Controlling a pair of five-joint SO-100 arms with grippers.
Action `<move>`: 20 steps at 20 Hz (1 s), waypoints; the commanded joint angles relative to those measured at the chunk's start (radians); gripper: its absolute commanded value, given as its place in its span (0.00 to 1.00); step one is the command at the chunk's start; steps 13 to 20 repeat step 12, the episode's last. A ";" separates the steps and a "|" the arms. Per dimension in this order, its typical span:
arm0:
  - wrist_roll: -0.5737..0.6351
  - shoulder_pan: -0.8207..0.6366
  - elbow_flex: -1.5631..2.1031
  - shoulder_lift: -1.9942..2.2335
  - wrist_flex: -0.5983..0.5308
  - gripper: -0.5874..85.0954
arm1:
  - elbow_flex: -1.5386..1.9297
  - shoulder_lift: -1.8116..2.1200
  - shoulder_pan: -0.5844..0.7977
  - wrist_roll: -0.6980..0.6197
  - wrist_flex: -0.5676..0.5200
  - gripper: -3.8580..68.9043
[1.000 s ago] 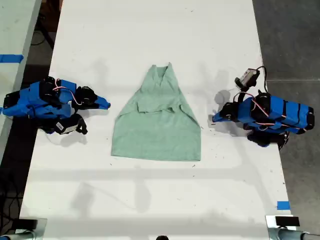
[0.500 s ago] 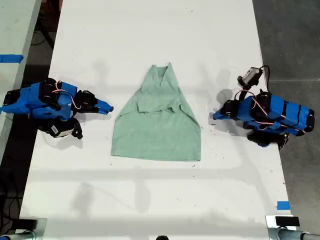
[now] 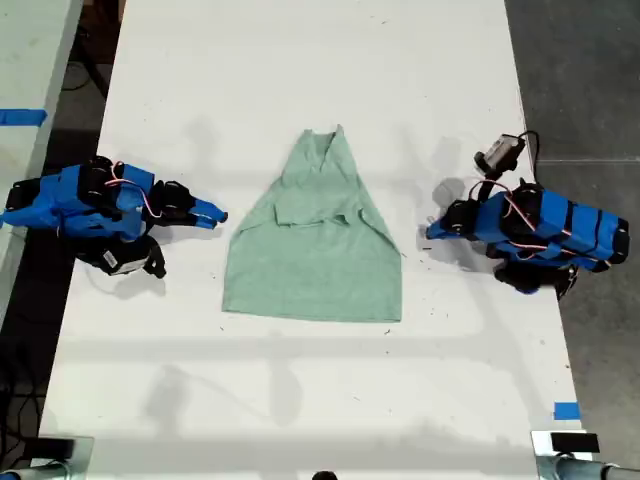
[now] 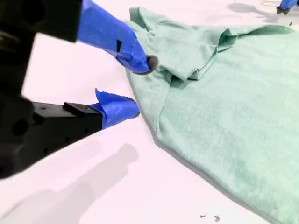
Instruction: Fold t shirt
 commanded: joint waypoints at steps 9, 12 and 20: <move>-0.018 -0.002 0.008 0.006 -0.041 0.14 | 0.031 0.011 0.011 -0.020 -0.002 0.05; -0.018 -0.002 0.008 0.006 -0.041 0.14 | 0.032 0.011 0.009 -0.021 -0.003 0.05; -0.018 -0.002 0.008 0.006 -0.041 0.14 | 0.032 0.011 0.009 -0.021 -0.003 0.05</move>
